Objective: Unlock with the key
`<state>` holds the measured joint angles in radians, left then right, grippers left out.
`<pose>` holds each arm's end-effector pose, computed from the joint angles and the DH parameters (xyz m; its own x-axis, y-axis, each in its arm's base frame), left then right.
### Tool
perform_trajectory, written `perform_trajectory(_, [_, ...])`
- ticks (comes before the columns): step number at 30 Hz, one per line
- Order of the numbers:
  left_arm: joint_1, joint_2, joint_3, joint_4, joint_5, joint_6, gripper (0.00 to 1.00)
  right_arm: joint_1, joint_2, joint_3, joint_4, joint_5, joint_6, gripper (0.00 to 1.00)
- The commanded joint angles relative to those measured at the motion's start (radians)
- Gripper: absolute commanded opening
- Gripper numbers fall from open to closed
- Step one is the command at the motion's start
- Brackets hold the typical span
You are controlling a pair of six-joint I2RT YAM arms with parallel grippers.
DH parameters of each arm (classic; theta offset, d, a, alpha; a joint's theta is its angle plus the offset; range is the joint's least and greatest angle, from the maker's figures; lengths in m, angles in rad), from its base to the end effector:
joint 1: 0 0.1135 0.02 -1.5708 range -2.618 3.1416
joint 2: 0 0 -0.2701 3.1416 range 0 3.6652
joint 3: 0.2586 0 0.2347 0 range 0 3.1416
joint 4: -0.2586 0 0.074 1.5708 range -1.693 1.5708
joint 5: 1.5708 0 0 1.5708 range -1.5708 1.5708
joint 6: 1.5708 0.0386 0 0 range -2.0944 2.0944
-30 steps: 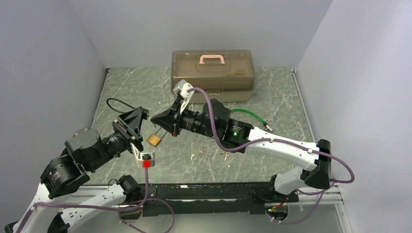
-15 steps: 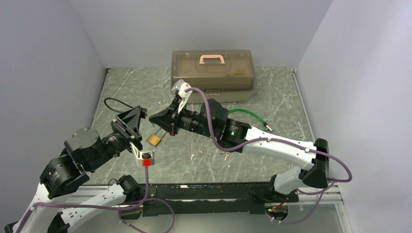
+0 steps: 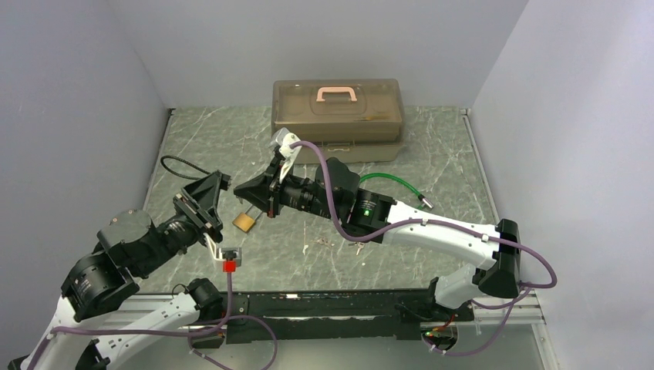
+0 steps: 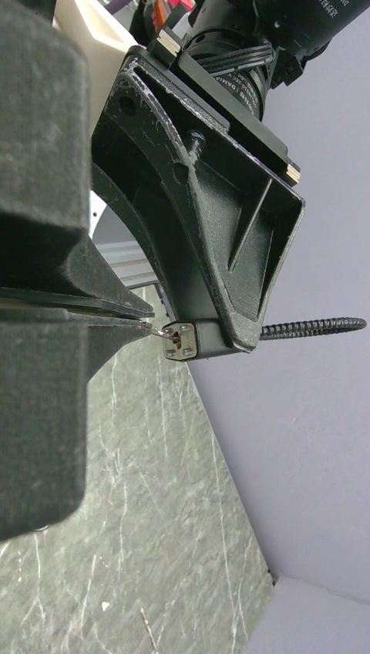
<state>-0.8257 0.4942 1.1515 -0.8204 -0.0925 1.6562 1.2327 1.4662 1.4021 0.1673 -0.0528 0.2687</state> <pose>0.0271 -0.0241 0.4095 0.6770 0.7292 0.0991 0.0525 -0.1822 0.9819 0.1089 0.3158 0.4391 -0.2218 0.1685 -0.9604 -0.9341 0.2458 0.2588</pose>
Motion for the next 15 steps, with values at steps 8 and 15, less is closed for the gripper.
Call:
perform_trajectory(8, [-0.036, -0.022, -0.027, 0.128, 0.283, 0.051, 0.00, 0.010, 0.044, 0.003, 0.112, -0.035, 0.003, 0.00])
perform_trajectory(15, [-0.036, -0.029, -0.041, 0.128, 0.316, 0.057, 0.00, 0.007, 0.058, 0.015, 0.122, -0.039, 0.006, 0.00])
